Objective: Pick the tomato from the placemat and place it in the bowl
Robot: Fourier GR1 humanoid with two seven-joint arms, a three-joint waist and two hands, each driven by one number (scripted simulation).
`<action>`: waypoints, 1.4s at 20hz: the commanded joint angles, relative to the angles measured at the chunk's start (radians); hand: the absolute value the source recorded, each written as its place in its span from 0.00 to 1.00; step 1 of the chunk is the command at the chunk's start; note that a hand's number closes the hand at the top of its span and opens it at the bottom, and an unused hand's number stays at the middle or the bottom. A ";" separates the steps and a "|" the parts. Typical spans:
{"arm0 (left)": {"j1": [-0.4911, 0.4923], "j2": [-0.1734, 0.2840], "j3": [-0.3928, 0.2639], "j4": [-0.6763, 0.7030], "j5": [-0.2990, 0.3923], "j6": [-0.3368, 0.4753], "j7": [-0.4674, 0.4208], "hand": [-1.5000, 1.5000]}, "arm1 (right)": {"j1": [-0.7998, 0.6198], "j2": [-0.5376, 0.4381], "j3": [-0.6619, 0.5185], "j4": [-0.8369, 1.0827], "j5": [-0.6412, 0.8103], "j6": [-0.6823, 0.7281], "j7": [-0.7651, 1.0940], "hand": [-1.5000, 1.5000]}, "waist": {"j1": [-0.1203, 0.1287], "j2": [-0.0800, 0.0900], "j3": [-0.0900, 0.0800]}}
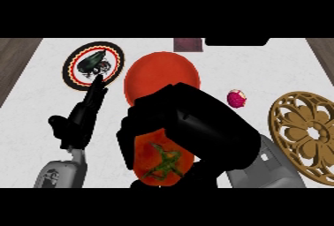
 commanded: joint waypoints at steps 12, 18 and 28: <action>-0.008 0.001 0.028 0.055 0.018 -0.021 -0.055 0.50 | -0.289 0.003 -0.056 0.741 0.402 -0.271 -0.401 1.00 | 0.014 0.007 0.000; -0.006 -0.041 -0.027 0.029 -0.023 0.011 -0.022 0.50 | -0.317 0.003 -0.049 1.068 0.459 -0.477 -0.617 1.00 | 0.024 0.010 0.000; -0.016 -0.015 -0.035 -0.040 -0.020 -0.012 0.040 0.50 | -0.495 -0.014 -0.156 1.487 0.406 -0.303 -0.730 0.00 | 0.054 0.019 0.001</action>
